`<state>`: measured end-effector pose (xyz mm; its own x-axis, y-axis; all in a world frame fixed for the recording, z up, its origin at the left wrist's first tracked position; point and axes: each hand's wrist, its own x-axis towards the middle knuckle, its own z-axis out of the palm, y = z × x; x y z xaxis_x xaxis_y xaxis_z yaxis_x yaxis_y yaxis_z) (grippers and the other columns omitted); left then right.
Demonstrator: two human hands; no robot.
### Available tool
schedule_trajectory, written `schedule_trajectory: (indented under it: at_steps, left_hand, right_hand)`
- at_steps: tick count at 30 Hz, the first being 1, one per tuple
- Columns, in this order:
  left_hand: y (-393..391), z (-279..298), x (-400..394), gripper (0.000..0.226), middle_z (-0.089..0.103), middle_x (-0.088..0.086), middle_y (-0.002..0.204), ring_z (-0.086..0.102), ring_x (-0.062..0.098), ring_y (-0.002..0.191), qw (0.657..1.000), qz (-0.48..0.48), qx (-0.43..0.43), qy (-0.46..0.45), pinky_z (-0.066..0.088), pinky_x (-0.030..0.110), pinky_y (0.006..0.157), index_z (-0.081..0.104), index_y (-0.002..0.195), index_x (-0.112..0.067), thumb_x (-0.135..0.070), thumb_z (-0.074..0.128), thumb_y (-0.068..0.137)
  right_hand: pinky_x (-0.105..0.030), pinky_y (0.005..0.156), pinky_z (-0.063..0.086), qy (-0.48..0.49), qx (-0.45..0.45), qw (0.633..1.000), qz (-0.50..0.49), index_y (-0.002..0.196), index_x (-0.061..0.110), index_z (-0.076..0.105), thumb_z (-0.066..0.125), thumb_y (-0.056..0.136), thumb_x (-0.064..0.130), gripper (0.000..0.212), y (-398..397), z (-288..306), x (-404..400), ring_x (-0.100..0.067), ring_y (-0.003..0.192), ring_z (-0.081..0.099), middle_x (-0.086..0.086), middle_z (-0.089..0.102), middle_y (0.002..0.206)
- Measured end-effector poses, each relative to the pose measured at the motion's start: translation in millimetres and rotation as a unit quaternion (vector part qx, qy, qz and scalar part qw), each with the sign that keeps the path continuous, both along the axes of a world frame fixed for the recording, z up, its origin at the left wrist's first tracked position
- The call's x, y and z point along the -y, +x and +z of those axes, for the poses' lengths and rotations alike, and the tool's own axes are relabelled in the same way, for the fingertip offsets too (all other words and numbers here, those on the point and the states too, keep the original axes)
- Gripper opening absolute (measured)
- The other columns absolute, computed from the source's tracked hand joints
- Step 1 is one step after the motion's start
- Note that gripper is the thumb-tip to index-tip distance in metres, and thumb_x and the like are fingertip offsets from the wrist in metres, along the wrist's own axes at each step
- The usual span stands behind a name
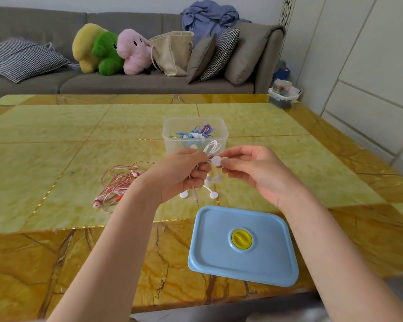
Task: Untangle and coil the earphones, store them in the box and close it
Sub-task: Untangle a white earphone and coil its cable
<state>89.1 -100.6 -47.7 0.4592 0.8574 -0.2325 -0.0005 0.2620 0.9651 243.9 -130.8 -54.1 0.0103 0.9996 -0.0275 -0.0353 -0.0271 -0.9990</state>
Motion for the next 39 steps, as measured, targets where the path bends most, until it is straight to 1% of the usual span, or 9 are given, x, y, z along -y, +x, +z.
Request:
schedule_trajectory:
  at_steps: [4,7,10,15,23,28,33,37,39]
  left_hand:
    - [1,-1,0,0.023,0.041,-0.005,0.051,0.029,0.004,0.04,1.0,0.004,-0.004,0.004,0.023,0.013,0.037,0.047,0.075,-0.009,-0.003,0.04,0.097]
    - [2,-2,1,0.023,0.043,-0.005,0.052,0.029,0.003,0.042,1.0,-0.003,-0.006,0.008,0.024,0.013,0.038,0.049,0.077,-0.009,-0.006,0.042,0.098]
    - [3,-1,2,0.02,0.042,-0.006,0.052,0.029,0.004,0.043,1.0,-0.01,-0.003,0.002,0.024,0.013,0.039,0.05,0.08,-0.01,-0.01,0.041,0.098]
    - [3,3,2,0.016,0.04,-0.004,0.054,0.027,0.004,0.042,0.999,-0.028,0.025,-0.011,0.023,0.013,0.039,0.05,0.086,-0.013,-0.014,0.039,0.098]
    - [3,5,3,0.016,0.039,-0.004,0.054,0.027,0.004,0.042,0.999,-0.039,0.033,-0.009,0.021,0.014,0.039,0.048,0.086,-0.013,-0.013,0.038,0.098]
    - [0,4,3,0.019,0.041,-0.004,0.052,0.027,0.004,0.042,0.998,-0.034,0.044,-0.017,0.022,0.013,0.038,0.047,0.082,-0.012,-0.009,0.036,0.098]
    - [0,3,3,0.023,0.043,-0.005,0.054,0.028,0.004,0.043,0.999,-0.023,0.04,-0.002,0.022,0.013,0.04,0.051,0.08,-0.01,-0.008,0.038,0.099]
    - [5,-1,3,0.025,0.041,-0.003,0.059,0.03,0.002,0.041,0.997,-0.013,-0.056,0.042,0.025,0.011,0.039,0.051,0.079,-0.011,-0.012,0.038,0.1]
    - [8,-4,3,0.023,0.04,-0.001,0.061,0.031,0.001,0.038,0.99,-0.017,-0.121,0.068,0.026,0.011,0.037,0.051,0.082,-0.008,-0.013,0.038,0.1]
  right_hand:
    - [-0.019,0.055,0.053,-0.008,-0.048,0.999,0.015,0.088,0.001,0.063,0.062,0.082,-0.003,0.007,1,3,2,-0.015,0.059,0.067,-0.009,0.068,0.074]
    - [-0.019,0.057,0.054,-0.004,-0.017,0.999,0.029,0.085,0.005,0.063,0.067,0.08,0.0,0.008,-5,3,4,-0.017,0.06,0.067,-0.008,0.068,0.072]
    - [-0.016,0.054,0.052,0.001,-0.001,1.0,0.0,0.08,0.005,0.063,0.065,0.08,-0.005,0.01,-6,2,3,-0.011,0.054,0.065,-0.005,0.067,0.066]
    - [-0.013,0.048,0.047,-0.035,-0.114,0.993,-0.017,0.079,0.004,0.063,0.059,0.085,-0.001,0.009,0,6,2,-0.006,0.047,0.059,0.002,0.063,0.053]
    - [-0.012,0.042,0.044,-0.053,-0.126,0.991,0.0,0.082,0.003,0.065,0.061,0.084,0.003,0.004,3,8,3,-0.005,0.046,0.056,-0.003,0.062,0.059]
    - [-0.013,0.05,0.049,-0.033,-0.085,0.996,0.025,0.088,0.003,0.064,0.062,0.08,-0.004,0.011,3,10,6,-0.007,0.054,0.062,-0.001,0.069,0.066]
    - [-0.015,0.055,0.048,0.018,0.015,0.999,0.03,0.086,0.01,0.066,0.069,0.074,-0.004,0.018,4,9,7,-0.005,0.061,0.061,0.001,0.067,0.073]
    - [-0.012,0.052,0.043,0.1,0.149,0.984,0.005,0.08,0.011,0.069,0.07,0.077,-0.003,0.015,0,11,8,0.001,0.052,0.053,0.004,0.063,0.066]
    - [-0.015,0.056,0.046,0.139,0.224,0.965,0.002,0.077,0.017,0.071,0.069,0.079,-0.002,0.019,-2,10,8,0.0,0.058,0.055,0.0,0.067,0.071]
